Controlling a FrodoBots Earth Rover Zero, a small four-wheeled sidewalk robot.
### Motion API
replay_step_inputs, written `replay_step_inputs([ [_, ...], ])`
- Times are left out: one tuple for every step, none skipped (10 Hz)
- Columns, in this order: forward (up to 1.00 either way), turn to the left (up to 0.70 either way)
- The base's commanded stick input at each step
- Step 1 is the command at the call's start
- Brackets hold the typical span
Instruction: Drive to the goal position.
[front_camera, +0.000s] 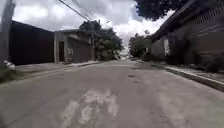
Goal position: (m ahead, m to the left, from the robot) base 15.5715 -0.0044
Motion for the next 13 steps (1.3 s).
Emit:
replay_step_inputs([
  [1.0, 0.05],
  [1.0, 0.05],
  [1.0, 0.05],
  [1.0, 0.05],
  [1.0, 0.05],
  [1.0, 0.05],
  [1.0, 0.05],
  [1.0, 0.05],
  [1.0, 0.05],
  [1.0, 0.05],
  [1.0, 0.05],
  [1.0, 0.05],
  [1.0, 0.05],
])
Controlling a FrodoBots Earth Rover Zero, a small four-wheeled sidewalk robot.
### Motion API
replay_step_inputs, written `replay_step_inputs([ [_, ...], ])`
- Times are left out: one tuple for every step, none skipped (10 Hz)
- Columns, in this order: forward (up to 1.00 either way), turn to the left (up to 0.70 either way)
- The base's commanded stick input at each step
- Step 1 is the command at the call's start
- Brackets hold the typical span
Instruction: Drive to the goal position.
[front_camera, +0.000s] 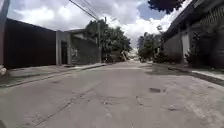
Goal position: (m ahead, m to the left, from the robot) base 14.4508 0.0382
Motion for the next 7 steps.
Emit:
replay_step_inputs([
  [1.0, 0.05],
  [1.0, 0.05],
  [1.0, 0.05],
  [1.0, 0.03],
  [1.0, -0.3],
  [1.0, -0.01],
  [1.0, 0.05],
])
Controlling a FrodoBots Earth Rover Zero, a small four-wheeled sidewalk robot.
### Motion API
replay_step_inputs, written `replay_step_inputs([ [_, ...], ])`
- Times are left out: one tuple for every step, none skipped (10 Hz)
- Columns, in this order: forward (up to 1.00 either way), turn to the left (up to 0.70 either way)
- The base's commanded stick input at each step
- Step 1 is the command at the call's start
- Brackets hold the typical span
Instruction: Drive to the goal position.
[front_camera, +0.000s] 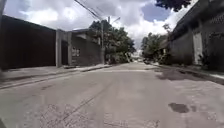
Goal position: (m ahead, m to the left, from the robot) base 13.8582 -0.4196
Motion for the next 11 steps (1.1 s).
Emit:
replay_step_inputs([
  [1.0, 0.05],
  [1.0, 0.05],
  [1.0, 0.05],
  [1.0, 0.05],
  [1.0, 0.05],
  [1.0, 0.05],
  [1.0, 0.05],
  [1.0, 0.05],
  [1.0, 0.05],
  [1.0, 0.05],
  [1.0, 0.05],
])
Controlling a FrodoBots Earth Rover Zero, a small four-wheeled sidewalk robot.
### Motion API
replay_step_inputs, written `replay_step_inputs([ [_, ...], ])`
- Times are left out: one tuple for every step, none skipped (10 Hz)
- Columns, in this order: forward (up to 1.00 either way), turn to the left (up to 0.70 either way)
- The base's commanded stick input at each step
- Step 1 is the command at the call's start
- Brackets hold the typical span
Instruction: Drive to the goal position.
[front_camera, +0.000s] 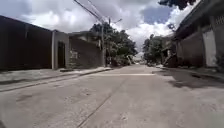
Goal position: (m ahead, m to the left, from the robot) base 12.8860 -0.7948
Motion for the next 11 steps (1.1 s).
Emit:
replay_step_inputs([
  [1.0, -0.06],
  [1.0, -0.24],
  [1.0, -0.29],
  [1.0, -0.14],
  [1.0, 0.01],
  [1.0, 0.05],
  [1.0, 0.05],
  [1.0, 0.05],
  [1.0, 0.05],
  [1.0, -0.07],
  [1.0, -0.35],
])
